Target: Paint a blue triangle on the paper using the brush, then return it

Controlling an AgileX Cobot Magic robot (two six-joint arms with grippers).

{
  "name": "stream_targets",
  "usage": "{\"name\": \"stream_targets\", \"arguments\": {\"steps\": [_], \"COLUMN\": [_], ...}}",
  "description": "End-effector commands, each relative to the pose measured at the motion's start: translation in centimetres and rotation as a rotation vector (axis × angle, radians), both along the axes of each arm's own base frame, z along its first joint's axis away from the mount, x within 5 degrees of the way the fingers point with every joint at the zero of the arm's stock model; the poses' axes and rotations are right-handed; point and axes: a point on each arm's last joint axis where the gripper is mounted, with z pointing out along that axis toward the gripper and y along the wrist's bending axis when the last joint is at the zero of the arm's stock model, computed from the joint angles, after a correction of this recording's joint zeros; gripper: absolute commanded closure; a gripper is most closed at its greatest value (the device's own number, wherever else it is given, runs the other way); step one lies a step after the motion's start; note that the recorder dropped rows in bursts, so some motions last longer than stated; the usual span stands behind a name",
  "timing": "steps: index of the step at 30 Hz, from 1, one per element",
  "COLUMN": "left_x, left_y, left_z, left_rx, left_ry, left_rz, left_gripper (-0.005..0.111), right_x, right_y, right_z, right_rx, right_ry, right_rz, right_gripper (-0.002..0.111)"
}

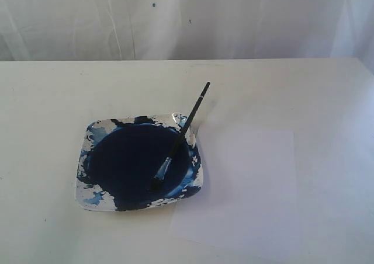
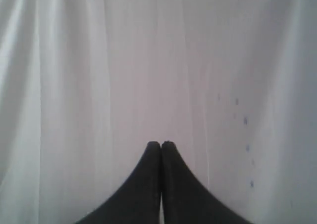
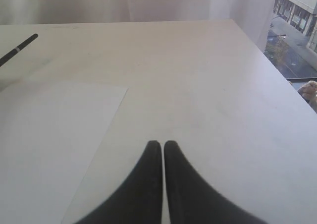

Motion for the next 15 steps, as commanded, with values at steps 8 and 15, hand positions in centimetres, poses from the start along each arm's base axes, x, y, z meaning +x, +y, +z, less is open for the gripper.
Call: {"name": "stream_targets", "arguments": {"steps": [8,15], "left_x": [3.0,11.5], "left_y": [0.0,-1.4], "left_z": [9.7,7.5], "left_rx": [-0.012,-0.206], "left_ry": [0.071,0.546], "left_rz": [-0.006,-0.220], "left_gripper": [0.107,0.107], "right_x": [0.0,0.0], "right_y": [0.0,0.0], "right_z": [0.0,0.0], "right_rx": [-0.009,-0.009], "right_ry": [-0.006,-0.006], "right_rz": [0.004,0.004], "right_gripper": [0.106,0.106]}}
